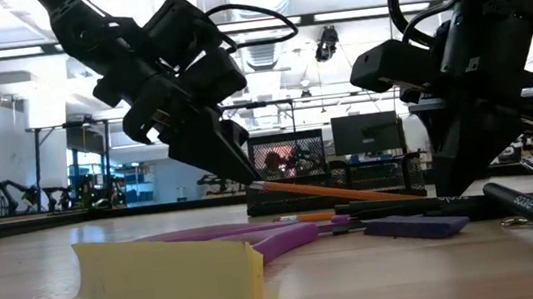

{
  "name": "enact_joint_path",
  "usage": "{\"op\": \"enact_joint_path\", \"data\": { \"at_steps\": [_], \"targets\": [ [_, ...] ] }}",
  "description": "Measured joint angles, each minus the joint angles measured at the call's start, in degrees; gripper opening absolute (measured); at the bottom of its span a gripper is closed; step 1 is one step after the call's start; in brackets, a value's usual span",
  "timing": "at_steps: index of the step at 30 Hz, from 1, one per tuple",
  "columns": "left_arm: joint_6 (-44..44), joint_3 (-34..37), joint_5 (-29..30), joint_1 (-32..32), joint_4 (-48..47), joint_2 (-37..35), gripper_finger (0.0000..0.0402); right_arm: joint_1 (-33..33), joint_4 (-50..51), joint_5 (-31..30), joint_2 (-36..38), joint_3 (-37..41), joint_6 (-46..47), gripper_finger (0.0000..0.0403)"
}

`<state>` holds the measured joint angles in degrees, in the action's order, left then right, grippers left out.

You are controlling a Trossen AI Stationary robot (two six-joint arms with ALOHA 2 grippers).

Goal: Pick and place office supplies into organizer
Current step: Put the top yellow pencil into the black desk organizer

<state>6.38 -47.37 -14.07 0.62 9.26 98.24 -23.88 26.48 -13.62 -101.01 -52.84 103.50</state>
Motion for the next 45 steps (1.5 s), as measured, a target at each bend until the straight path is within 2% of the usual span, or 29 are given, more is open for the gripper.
{"op": "enact_joint_path", "data": {
  "at_steps": [4,7,20,37,45],
  "targets": [
    [0.4,0.0,0.3,0.0,0.0,0.0,0.0058,0.0,0.0,0.0,0.0,0.0,0.0,0.0009],
    [0.5,0.0,1.3,0.0,-0.3,0.0,0.0054,0.0,0.0,0.0,0.0,0.0,0.0,0.0009],
    [0.4,0.5,3.5,0.0,-0.6,0.0,0.0111,0.0,0.0,0.0,0.0,0.0,0.0,0.0009],
    [0.0,0.5,2.0,0.0,1.2,0.0,0.0111,0.0,0.0,0.0,0.0,0.0,0.0,0.0009],
    [-0.1,-0.6,2.0,-0.2,0.8,3.7,0.011,0.0,-0.1,0.0,0.0,0.0,0.0,0.0009]
  ]
}}
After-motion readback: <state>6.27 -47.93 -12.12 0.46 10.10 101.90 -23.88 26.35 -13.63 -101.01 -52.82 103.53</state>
